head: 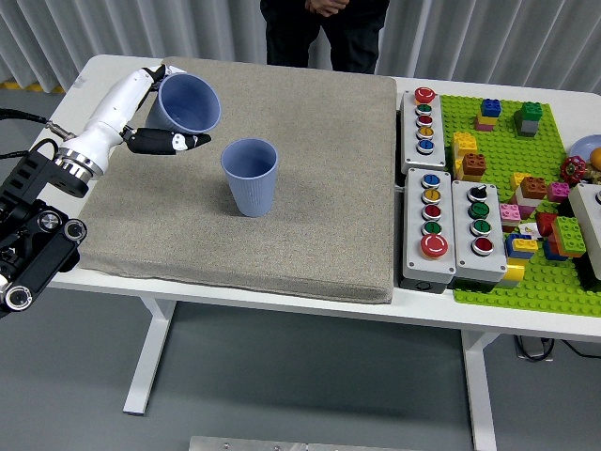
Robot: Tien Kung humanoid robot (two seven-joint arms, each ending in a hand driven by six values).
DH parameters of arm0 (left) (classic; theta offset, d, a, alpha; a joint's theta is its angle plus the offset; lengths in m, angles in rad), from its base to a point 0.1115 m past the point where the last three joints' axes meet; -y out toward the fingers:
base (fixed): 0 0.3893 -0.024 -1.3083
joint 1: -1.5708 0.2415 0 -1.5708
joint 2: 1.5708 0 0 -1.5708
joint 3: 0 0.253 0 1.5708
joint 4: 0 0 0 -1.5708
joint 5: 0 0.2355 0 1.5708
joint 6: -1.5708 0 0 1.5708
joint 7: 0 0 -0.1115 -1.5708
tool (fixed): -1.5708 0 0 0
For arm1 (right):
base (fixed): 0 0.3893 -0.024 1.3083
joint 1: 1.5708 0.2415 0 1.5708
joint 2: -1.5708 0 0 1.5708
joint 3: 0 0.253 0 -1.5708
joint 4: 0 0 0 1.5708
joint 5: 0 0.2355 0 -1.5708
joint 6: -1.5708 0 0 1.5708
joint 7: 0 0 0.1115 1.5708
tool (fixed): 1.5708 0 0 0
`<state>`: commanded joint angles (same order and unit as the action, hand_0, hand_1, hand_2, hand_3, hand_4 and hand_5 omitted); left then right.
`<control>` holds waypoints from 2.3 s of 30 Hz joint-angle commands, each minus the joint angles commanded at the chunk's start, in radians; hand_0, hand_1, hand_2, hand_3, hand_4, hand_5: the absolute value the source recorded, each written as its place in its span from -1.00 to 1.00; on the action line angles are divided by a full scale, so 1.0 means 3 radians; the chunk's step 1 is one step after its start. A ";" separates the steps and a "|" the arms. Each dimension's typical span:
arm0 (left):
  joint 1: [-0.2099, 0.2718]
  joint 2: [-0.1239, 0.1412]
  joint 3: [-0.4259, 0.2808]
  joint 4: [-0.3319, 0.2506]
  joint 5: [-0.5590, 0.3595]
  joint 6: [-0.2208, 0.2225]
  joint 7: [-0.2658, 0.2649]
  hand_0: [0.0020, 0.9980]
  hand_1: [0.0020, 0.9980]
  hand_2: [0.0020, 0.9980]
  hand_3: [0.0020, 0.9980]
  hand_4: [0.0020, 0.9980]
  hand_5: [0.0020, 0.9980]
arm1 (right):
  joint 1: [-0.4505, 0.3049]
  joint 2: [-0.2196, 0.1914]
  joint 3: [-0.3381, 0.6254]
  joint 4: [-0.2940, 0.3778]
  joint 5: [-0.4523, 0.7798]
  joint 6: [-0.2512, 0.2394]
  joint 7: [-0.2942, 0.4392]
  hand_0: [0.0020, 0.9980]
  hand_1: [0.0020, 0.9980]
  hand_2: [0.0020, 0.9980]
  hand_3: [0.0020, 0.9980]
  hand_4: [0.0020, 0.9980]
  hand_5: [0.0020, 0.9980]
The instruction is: Pick cup pour cup place
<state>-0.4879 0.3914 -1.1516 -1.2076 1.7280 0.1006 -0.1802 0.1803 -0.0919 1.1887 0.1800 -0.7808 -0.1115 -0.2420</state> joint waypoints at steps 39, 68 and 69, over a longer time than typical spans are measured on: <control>-0.0229 0.0117 0.0384 -0.0048 0.1305 0.0192 0.0094 0.21 0.06 0.08 0.06 0.74 -0.84 | 0.0027 -0.0009 -0.0033 0.0000 0.0055 -0.0009 0.0009 0.45 0.39 0.49 0.41 -0.35 -0.46; -0.0339 0.0257 0.0706 -0.0097 0.1479 0.0454 0.0178 0.19 0.05 0.07 0.03 0.71 -0.83 | -0.0010 -0.0008 -0.0027 0.0000 0.0036 -0.0007 0.0006 0.45 0.39 0.49 0.41 -0.34 -0.46; -0.0343 0.0259 0.0713 -0.0096 0.1480 0.0458 0.0179 0.19 0.05 0.07 0.03 0.71 -0.83 | -0.0010 -0.0008 -0.0027 0.0000 0.0037 -0.0008 0.0006 0.45 0.39 0.49 0.41 -0.34 -0.46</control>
<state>-0.5907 0.4690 -0.9376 -1.2364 2.1721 0.2380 -0.1265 0.1774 -0.0943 1.1805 0.1800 -0.7696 -0.1138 -0.2401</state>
